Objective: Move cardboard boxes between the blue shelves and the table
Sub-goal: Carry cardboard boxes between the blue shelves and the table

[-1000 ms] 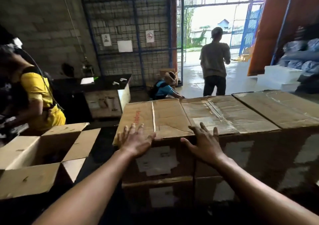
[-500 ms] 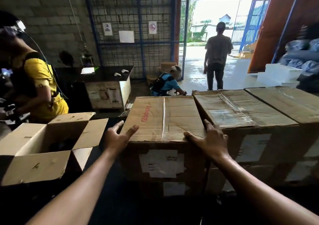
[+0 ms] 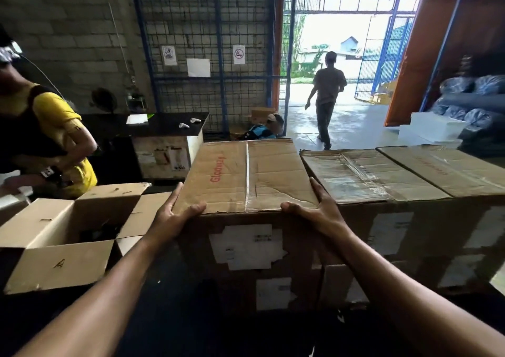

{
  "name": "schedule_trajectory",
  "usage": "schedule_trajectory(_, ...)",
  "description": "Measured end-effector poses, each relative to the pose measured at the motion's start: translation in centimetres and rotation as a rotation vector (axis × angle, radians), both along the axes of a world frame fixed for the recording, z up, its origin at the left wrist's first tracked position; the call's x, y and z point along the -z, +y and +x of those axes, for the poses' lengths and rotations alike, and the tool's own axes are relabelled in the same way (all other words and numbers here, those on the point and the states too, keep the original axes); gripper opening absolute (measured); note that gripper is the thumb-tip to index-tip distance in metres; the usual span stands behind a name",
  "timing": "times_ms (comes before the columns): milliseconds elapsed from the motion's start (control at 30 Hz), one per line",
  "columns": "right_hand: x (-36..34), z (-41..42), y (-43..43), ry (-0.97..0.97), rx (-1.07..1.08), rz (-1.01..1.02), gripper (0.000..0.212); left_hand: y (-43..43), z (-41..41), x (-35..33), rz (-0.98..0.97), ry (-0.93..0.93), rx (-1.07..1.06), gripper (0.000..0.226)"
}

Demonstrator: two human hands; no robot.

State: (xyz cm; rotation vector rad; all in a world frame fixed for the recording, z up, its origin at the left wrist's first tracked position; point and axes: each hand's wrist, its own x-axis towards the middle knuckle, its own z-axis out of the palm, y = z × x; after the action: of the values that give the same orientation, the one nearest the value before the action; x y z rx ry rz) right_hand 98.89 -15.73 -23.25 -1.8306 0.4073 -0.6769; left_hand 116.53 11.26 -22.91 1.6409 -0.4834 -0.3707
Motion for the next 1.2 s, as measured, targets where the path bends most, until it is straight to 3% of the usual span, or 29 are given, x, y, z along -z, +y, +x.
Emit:
schedule_trajectory(100, -5.3, -0.9, 0.8, -0.134, -0.042, -0.046, 0.068, 1.2, -1.0, -4.8, -0.108, -0.047, -0.017, 0.123)
schedule_trajectory(167, -8.9, -2.5, 0.8, -0.211, -0.049, -0.061, 0.060, 1.0, -2.4, -8.1, -0.188, -0.094, -0.025, 0.121)
schedule_trajectory(267, -13.1, -6.8, -0.3, -0.304, -0.029, -0.042, 0.063, -1.2, -5.6, -12.3, -0.253, -0.173, 0.009, 0.114)
schedule_trajectory(400, -15.7, -16.6, -3.1, -0.334, 0.156, -0.127, 0.063, -7.6, -11.3, -15.1, -0.318, -0.240, 0.185, 0.108)
schedule_trajectory(500, -15.7, -26.1, -4.6, -0.337, 0.337, -0.160, 0.082, -13.9, -17.1, -15.1, -0.350, -0.225, 0.385, 0.097)
schedule_trajectory(667, -13.9, -42.4, -2.5, -0.315, 0.690, -0.164, 0.089, -23.7, -28.7, -13.7, -0.354, -0.185, 0.729, 0.116)
schedule_trajectory(733, -12.9, -47.9, -0.1, -0.306, 0.854, -0.167, 0.095, -26.3, -33.7, -12.8, -0.338, -0.163, 0.889, 0.112)
schedule_trajectory(833, -11.5, -54.0, 5.2, -0.301, 1.055, -0.154, 0.083, -28.3, -40.4, -11.2, -0.363, -0.031, 1.127, 0.100)
schedule_trajectory(1033, -9.5, -60.8, 20.2, -0.307, 1.510, -0.167, 0.090, -25.4, -52.5, -9.5, -0.332, 0.081, 1.616, 0.118)
schedule_trajectory(1133, -9.0, -63.2, 29.9, -0.287, 1.749, -0.193, 0.064, -21.0, -59.2, -9.0, -0.319, 0.105, 1.841, 0.116)
schedule_trajectory(1200, -9.3, -64.0, 37.0, -0.290, 1.895, -0.215, 0.058, -17.0, -63.8, -9.0, -0.313, 0.129, 1.975, 0.117)
